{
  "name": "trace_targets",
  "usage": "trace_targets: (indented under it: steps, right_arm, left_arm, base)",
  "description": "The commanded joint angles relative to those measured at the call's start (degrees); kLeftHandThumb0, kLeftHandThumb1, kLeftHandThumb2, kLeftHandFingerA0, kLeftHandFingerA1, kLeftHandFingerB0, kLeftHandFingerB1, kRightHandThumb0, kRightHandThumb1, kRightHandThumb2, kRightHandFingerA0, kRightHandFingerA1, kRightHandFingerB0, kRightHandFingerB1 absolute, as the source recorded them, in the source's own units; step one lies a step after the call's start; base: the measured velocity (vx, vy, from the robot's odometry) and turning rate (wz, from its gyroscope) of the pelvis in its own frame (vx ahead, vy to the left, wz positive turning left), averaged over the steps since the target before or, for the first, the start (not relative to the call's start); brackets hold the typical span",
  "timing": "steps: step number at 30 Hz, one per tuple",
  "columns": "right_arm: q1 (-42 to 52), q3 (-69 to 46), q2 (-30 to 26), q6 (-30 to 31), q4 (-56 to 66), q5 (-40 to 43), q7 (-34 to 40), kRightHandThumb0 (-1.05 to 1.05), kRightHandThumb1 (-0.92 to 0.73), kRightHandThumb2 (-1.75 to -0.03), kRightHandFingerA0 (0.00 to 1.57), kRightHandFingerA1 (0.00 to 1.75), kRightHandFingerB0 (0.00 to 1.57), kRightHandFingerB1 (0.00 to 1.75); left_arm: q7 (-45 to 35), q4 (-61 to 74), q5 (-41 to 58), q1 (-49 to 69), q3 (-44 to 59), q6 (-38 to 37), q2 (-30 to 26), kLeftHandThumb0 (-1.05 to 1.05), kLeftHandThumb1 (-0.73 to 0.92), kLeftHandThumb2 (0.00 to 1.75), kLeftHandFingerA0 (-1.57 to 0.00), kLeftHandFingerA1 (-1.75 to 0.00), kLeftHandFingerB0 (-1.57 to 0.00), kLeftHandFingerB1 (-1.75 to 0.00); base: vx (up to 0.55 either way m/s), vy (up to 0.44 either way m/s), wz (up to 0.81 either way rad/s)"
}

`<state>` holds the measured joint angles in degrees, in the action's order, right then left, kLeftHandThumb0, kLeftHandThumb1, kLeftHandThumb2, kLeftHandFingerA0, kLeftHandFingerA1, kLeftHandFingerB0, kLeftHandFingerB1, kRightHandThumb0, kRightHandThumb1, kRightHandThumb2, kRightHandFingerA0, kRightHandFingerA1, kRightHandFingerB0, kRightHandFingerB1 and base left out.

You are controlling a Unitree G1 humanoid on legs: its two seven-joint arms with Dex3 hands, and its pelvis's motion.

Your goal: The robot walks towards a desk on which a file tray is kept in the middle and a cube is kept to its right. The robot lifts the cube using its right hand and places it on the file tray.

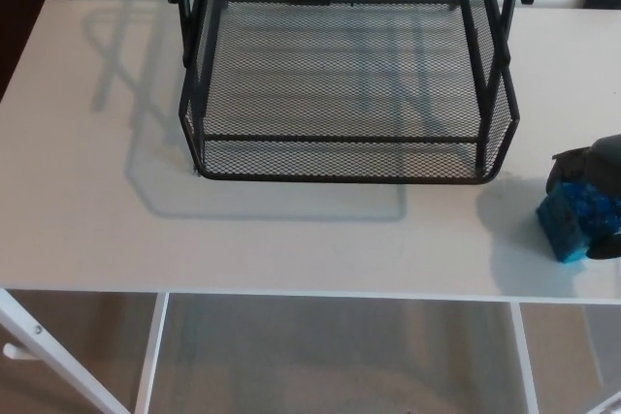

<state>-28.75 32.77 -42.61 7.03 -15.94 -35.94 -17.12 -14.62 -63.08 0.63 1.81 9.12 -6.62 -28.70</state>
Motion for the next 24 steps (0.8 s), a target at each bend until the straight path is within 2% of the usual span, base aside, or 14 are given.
trace_targets:
  steps: [1,2,3,4,5,10,11,12,13,14,15,16,18,24]
  right_arm:
    - [8.0,-6.7,-5.1,-13.8,-5.4,-8.7,38.8,-0.25,-0.60,-0.57,0.85,1.64,0.87,0.93]
    - [7.9,-7.6,-5.5,-14.3,-5.3,-7.9,38.5,-0.24,-0.62,-0.58,0.86,1.62,0.88,0.94]
    - [7.8,-9.2,-6.0,-14.6,-4.9,-7.3,39.1,-0.22,-0.64,-0.61,0.85,1.67,0.79,1.21]
    - [7.8,-9.5,-6.1,-14.7,-4.8,-7.3,39.6,-0.22,-0.64,-0.61,0.85,1.67,0.79,1.21]
    - [7.5,-11.6,-6.4,-15.9,-4.9,-5.8,40.0,-0.18,-0.64,-0.62,0.86,1.64,0.80,1.23]
    - [4.8,-19.9,-8.6,-15.3,-1.8,-1.3,35.4,-0.20,-0.65,-0.64,0.87,1.63,0.80,1.16]
    - [3.8,-21.9,-8.6,-14.6,-1.1,-0.1,34.1,-0.13,-0.88,-0.67,0.65,1.75,0.53,1.36]
    - [2.7,-23.3,-9.5,-14.2,0.0,0.4,31.8,-0.18,-0.63,-0.72,0.89,1.50,0.85,1.06]
    - [1.2,-25.0,-10.4,-14.2,1.0,1.3,29.8,-0.22,-0.67,-0.72,0.92,1.46,0.88,0.93]
    - [-2.2,-27.1,-10.9,-13.3,2.1,2.4,27.4,-0.28,-0.64,-0.67,0.94,1.56,0.89,0.71]
    - [-4.5,-28.1,-11.0,-12.4,2.6,2.8,25.7,-0.24,-0.63,-0.71,0.93,1.61,0.87,0.88]
    - [-7.3,-28.8,-10.7,-12.2,2.3,3.4,24.2,-0.21,-0.50,-1.02,1.18,1.27,0.88,0.98]
    - [-11.4,-29.5,-9.9,-13.1,1.3,4.1,23.3,-0.22,-0.63,-0.87,0.94,1.60,0.86,1.06]
    - [-26.1,-30.8,-2.4,-8.4,2.8,4.8,21.2,-0.22,-0.57,-1.06,0.98,1.51,0.90,1.15]
  left_arm:
    - [0.0,1.3,-3.0,1.5,-2.5,-0.8,-1.8,-0.86,0.92,0.75,-0.32,-0.74,-0.08,-0.55]
    - [0.2,1.5,-2.8,1.6,-2.4,-0.5,-1.7,-0.84,0.74,1.12,-0.35,-0.72,-0.11,-0.58]
    - [0.4,1.2,-2.5,1.6,-2.2,-0.1,-1.6,-0.83,0.74,1.10,-0.34,-0.71,-0.10,-0.57]
    - [0.4,1.0,-2.4,1.6,-2.1,-0.1,-1.6,-0.83,0.74,1.10,-0.34,-0.71,-0.10,-0.57]
    - [0.1,1.4,-2.4,2.0,-2.2,-0.3,-1.7,-0.85,0.92,0.73,-0.32,-0.76,-0.07,-0.58]
    - [0.7,-0.3,-2.6,1.0,-2.5,-0.2,-2.0,-0.88,0.92,0.72,-0.35,-0.77,-0.09,-0.60]
    - [0.5,-0.9,-2.3,0.8,-2.4,0.0,-1.8,-0.85,0.92,0.71,-0.36,-0.78,-0.10,-0.59]
    - [0.5,-1.0,-2.3,0.8,-2.5,0.0,-1.8,-0.85,0.92,0.71,-0.36,-0.78,-0.10,-0.59]
    - [0.5,-1.1,-2.8,1.3,-3.0,-1.1,-1.8,-0.84,0.74,1.12,-0.37,-0.74,-0.12,-0.59]
    - [0.4,-1.4,-3.0,1.2,-3.3,-0.8,-2.0,-0.85,0.92,0.73,-0.35,-0.74,-0.11,-0.56]
    - [0.5,-1.5,-2.9,1.0,-3.4,-0.2,-2.0,-0.85,0.92,0.73,-0.37,-0.75,-0.14,-0.56]
    - [0.7,-1.6,-2.9,0.9,-3.5,0.2,-2.0,-0.84,0.92,0.72,-0.37,-0.74,-0.14,-0.56]
    - [0.9,-1.7,-3.0,0.9,-3.7,-0.1,-2.0,-0.85,0.92,0.74,-0.40,-0.77,-0.12,-0.58]
    - [0.6,0.6,-2.1,1.8,-3.7,0.3,-1.3,-0.85,0.92,0.71,-0.35,-0.73,-0.14,-0.56]
  base:
    - [0.00,0.000,0.00]
    - [0.00,0.000,0.00]
    - [0.00,0.000,0.00]
    - [0.00,0.000,0.00]
    - [0.00,0.000,0.00]
    - [0.00,0.000,0.00]
    - [0.00,0.000,0.00]
    - [0.00,0.000,0.00]
    - [0.00,0.000,0.00]
    - [0.00,0.000,0.00]
    - [0.00,0.000,0.00]
    - [0.00,0.000,0.00]
    - [0.00,0.000,0.00]
    - [0.00,0.000,0.00]
